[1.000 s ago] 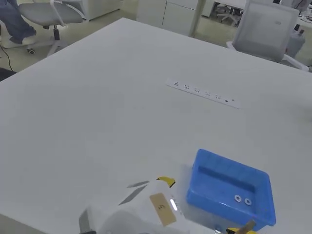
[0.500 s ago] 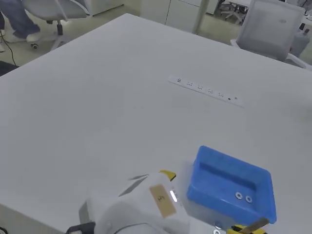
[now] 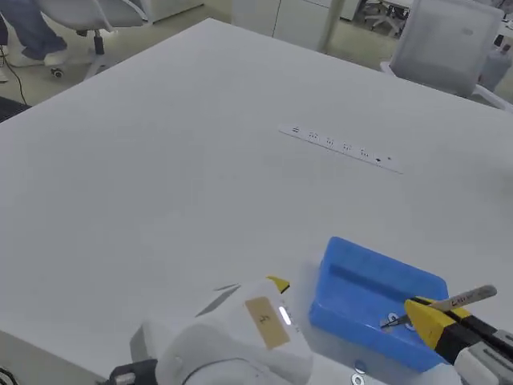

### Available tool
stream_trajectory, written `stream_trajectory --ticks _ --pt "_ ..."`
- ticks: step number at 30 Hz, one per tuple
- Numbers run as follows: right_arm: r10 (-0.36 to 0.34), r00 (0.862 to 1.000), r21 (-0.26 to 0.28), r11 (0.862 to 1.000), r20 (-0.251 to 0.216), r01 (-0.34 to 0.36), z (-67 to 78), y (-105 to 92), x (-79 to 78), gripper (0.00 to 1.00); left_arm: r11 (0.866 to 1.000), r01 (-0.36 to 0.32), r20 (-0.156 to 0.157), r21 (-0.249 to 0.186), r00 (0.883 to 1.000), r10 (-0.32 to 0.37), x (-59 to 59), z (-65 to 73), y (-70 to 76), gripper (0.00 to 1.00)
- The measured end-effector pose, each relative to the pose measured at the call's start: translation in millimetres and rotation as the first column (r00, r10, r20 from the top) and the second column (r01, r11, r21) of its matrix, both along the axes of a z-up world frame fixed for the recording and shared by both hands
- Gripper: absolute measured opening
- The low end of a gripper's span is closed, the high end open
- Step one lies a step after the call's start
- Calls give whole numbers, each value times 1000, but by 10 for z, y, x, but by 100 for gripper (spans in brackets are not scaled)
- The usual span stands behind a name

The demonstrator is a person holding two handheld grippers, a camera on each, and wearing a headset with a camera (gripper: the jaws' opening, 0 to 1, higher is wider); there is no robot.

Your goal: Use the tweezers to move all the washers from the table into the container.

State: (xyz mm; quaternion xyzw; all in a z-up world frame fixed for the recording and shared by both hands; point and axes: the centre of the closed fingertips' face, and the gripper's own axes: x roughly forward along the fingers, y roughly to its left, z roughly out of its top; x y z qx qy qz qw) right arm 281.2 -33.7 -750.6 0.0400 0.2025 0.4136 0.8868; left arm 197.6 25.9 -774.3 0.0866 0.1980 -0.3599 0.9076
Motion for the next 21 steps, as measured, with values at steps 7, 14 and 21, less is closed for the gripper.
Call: stream_trajectory --ticks 7,14,21 --pt "-26 1000 -13 1000 -9 26 -88 -15 309 3 1000 4 0 4 1000 -4 -1 -10 -5 82" --pt "-33 998 -58 998 -48 30 -303 -18 478 3 1000 -3 0 0 1000 3 7 -4 5 82" --pt "-22 996 -112 994 -81 13 -524 -16 538 3 1000 -9 0 -5 1000 9 16 1 13 82"
